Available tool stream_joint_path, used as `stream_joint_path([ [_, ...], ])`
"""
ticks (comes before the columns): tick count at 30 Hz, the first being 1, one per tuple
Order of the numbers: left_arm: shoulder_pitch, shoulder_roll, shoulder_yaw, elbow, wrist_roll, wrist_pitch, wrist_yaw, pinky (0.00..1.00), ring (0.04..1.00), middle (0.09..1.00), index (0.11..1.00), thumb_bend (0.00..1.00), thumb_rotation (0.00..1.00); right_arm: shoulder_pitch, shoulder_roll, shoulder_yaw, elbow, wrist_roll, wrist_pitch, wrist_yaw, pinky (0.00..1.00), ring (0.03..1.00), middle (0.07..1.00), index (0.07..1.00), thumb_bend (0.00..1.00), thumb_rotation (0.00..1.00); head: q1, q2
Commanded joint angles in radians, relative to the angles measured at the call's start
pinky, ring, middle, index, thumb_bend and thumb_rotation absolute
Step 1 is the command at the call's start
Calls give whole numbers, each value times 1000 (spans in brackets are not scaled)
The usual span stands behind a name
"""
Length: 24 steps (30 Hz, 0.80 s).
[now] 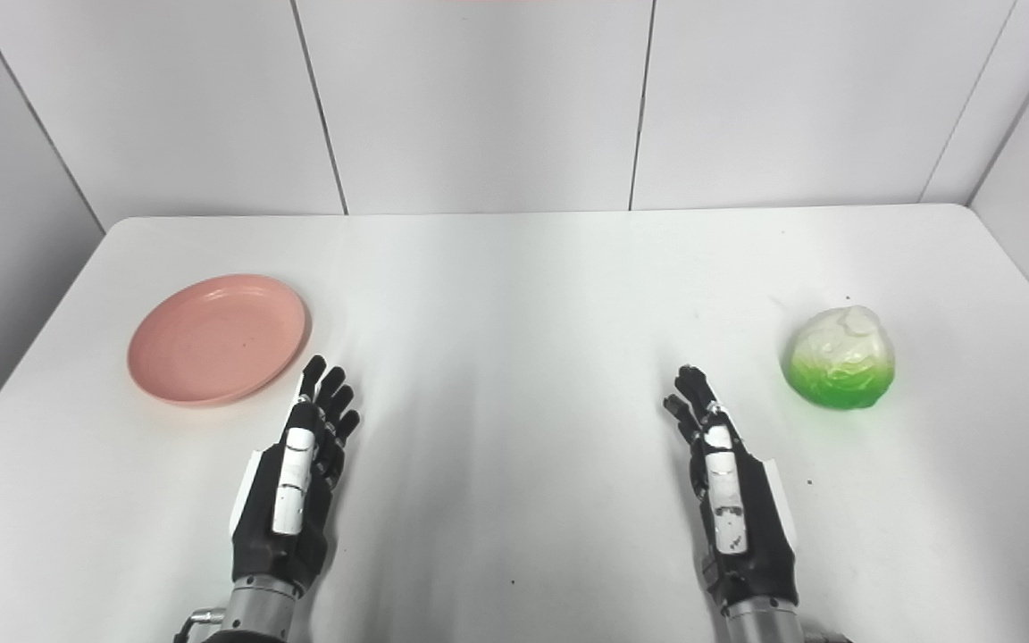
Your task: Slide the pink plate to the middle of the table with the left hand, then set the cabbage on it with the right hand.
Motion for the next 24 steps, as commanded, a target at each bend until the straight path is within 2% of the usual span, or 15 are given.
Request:
stream_joint_path([
  [1,94,-10,7,-25,-14,-23,-12,1000,1000,1000,1000,839,861,59,-1,2,-28,12,-40,8,1000,918,941,911,887,1000,1,1],
  [5,89,-11,12,-3,5,-25,-4,1000,1000,1000,1000,839,867,58,2,4,-23,10,-46,7,1000,918,942,911,893,1000,-4,-6],
  [10,84,-14,19,22,8,-59,-6,1000,1000,1000,1000,848,859,56,1,6,-15,10,-56,11,1000,920,945,913,890,1000,-4,-8],
  [18,88,-17,10,25,26,-77,-3,1000,1000,1000,1000,847,864,62,-6,2,-14,24,-55,18,1000,922,946,917,886,1000,7,-16],
  [23,94,-32,-3,48,60,-105,7,1000,997,1000,1000,848,871,64,-25,-8,14,38,-78,35,1000,931,955,923,877,1000,86,-69],
  [24,95,-40,-7,62,66,-118,10,1000,996,1000,1000,849,871,66,-32,-14,25,45,-87,43,1000,933,957,924,876,1000,125,-97],
])
